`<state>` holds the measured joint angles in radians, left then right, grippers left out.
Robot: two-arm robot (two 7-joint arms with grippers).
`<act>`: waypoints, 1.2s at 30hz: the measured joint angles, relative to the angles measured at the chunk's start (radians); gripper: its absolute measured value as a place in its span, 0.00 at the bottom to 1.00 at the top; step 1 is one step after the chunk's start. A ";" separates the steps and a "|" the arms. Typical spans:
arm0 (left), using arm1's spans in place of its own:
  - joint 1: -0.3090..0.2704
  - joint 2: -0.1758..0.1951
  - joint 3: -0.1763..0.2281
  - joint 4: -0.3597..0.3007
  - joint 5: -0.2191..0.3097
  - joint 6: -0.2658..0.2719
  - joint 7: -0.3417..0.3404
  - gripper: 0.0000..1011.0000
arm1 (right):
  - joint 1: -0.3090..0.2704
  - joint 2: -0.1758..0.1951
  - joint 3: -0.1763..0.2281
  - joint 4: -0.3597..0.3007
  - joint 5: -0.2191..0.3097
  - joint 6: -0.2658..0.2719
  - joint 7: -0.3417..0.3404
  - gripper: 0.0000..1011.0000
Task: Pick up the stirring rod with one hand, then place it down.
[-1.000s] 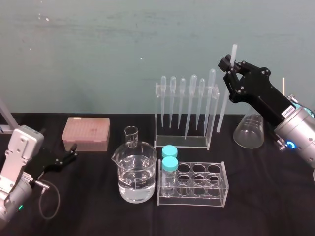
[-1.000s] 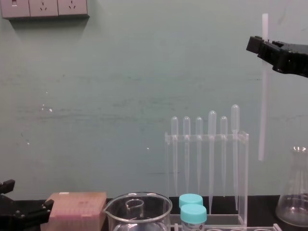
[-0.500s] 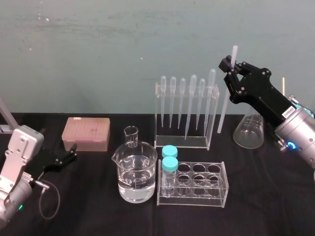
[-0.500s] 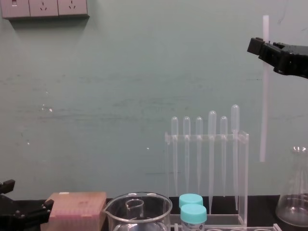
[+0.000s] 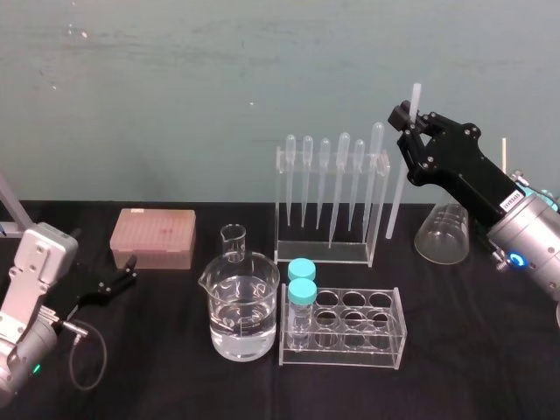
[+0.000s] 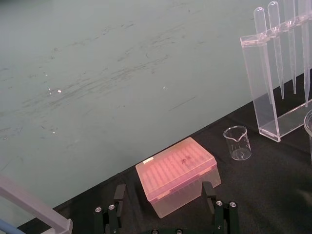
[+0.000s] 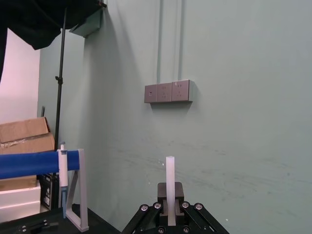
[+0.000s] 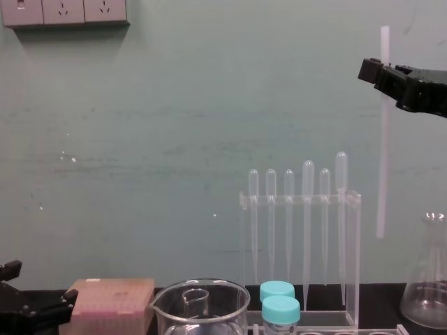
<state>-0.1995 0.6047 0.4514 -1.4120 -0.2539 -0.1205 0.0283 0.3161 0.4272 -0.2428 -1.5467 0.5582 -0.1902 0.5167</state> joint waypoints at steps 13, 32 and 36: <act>0.000 0.000 0.000 0.000 0.000 0.000 0.000 0.99 | 0.000 -0.005 -0.003 0.005 0.000 0.005 -0.005 0.07; 0.000 0.000 0.000 0.000 0.000 0.000 0.000 0.99 | -0.003 -0.007 -0.005 0.005 -0.001 0.009 -0.011 0.07; 0.000 0.000 0.000 0.000 0.000 0.000 0.000 0.99 | -0.004 -0.006 -0.005 0.002 -0.001 0.011 -0.011 0.07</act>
<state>-0.1995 0.6047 0.4514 -1.4120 -0.2539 -0.1205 0.0283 0.3125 0.4215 -0.2479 -1.5444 0.5574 -0.1787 0.5053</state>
